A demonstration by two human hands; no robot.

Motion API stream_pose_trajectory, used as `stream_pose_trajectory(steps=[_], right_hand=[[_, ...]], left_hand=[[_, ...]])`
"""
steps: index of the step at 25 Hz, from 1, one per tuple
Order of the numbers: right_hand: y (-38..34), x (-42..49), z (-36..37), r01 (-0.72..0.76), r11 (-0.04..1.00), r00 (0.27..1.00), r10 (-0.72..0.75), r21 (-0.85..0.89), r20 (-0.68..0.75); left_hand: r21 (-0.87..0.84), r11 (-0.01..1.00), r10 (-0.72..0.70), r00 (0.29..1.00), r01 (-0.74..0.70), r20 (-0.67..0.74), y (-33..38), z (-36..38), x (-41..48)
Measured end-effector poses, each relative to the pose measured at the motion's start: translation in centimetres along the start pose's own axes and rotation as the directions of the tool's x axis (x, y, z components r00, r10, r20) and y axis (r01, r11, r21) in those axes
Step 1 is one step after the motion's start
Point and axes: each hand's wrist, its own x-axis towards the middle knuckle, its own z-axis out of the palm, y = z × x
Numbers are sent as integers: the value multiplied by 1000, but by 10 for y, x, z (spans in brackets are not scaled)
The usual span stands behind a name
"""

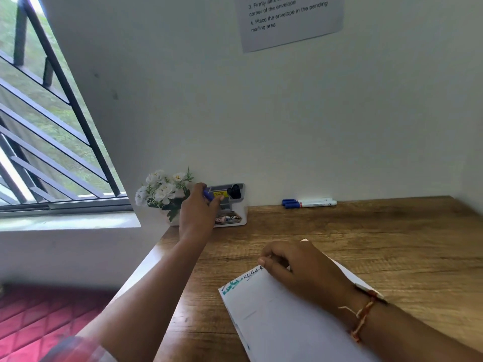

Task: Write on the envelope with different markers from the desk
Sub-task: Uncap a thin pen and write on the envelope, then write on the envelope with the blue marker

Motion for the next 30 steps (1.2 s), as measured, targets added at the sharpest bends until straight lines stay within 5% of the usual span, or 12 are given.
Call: stream_pose_trajectory(steps=[3,7,10,13,18,23,30], right_hand=[[-3,1,1,-44,999,998,44,7,-53],[-1,3,2,-183,982,963,188,43,-194],[1,2,2,-245,966,941,257,79,-222],[1,2,4,-270,959,935,282,85,-216],[3,2,7,-279,957,937,290,82,-193],[2,5,8,-300,951,935,309,74,-172],[0,4,5,-318,946,932,324,59,-164]], left_hand=[[-21,992,122,992,-123,-17,6,2,-21],[-7,931,338,854,-365,395,28,40,-42],[14,909,316,708,-418,631,43,83,-39],[82,877,276,635,-474,721,53,117,-30],[121,854,271,630,-506,728,50,144,-16],[266,760,319,696,-593,643,39,149,-10],[205,837,308,746,-508,590,31,129,-17]])
